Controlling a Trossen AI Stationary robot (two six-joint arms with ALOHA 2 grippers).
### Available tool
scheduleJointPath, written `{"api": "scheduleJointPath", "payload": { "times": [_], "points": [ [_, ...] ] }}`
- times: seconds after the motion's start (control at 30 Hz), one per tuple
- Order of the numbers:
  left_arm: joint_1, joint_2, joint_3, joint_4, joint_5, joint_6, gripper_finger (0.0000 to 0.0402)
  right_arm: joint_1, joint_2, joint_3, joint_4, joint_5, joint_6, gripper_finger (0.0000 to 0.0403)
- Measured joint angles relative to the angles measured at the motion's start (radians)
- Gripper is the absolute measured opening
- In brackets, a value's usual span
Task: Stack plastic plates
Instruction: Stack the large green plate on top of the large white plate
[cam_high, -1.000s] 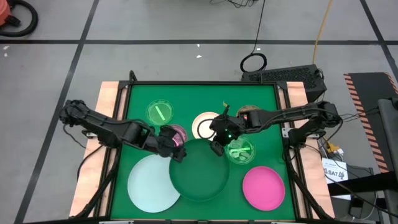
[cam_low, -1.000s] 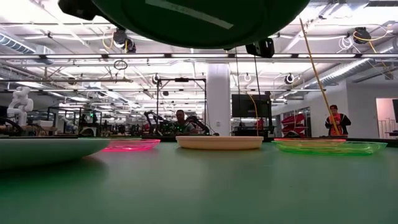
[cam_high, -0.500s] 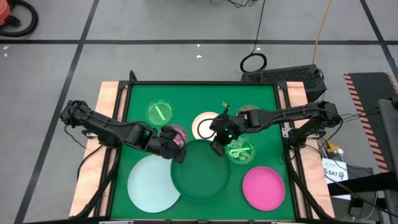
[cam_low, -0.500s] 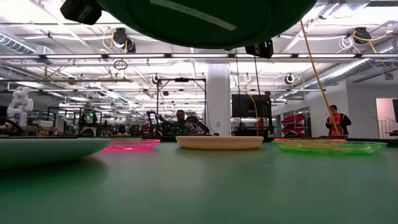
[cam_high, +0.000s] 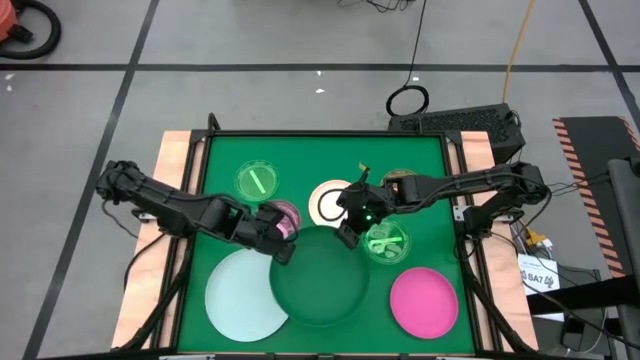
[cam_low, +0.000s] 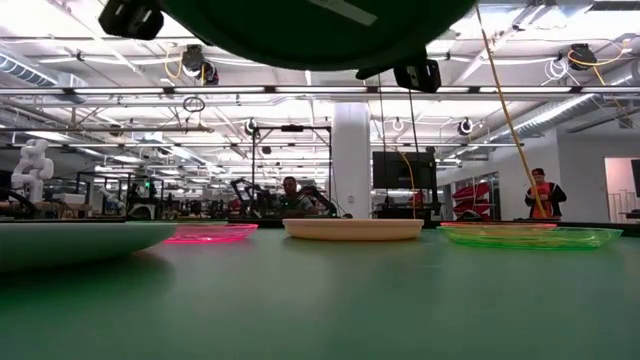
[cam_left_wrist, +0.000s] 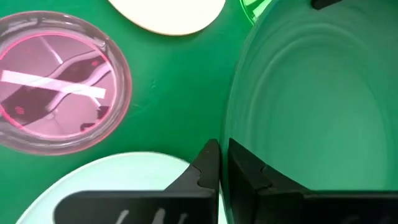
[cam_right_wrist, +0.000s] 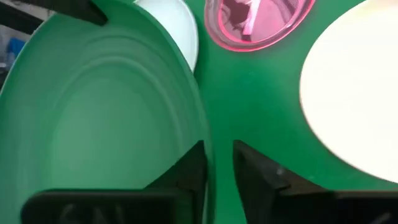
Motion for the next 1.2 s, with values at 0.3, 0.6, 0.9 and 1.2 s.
{"api": "scheduleJointPath", "payload": {
  "times": [0.3, 0.6, 0.9, 1.2],
  "points": [
    [-0.035, -0.043, 0.001, -0.094, 0.005, 0.048, 0.0011, 0.000, -0.001, 0.000, 0.037, -0.025, 0.116, 0.0187],
    [-0.146, -0.041, 0.002, -0.228, 0.010, 0.046, 0.0011, 0.000, -0.001, 0.000, 0.031, 0.068, 0.164, 0.0232],
    [-0.267, -0.053, 0.002, -0.457, -0.040, 0.013, 0.0011, 0.028, -0.001, 0.000, 0.036, 0.112, 0.186, 0.0228],
    [-0.320, -0.168, -0.102, -0.513, -0.068, 0.097, 0.0010, 0.098, -0.001, 0.000, 0.097, 0.162, 0.190, 0.0227]
  ]
}}
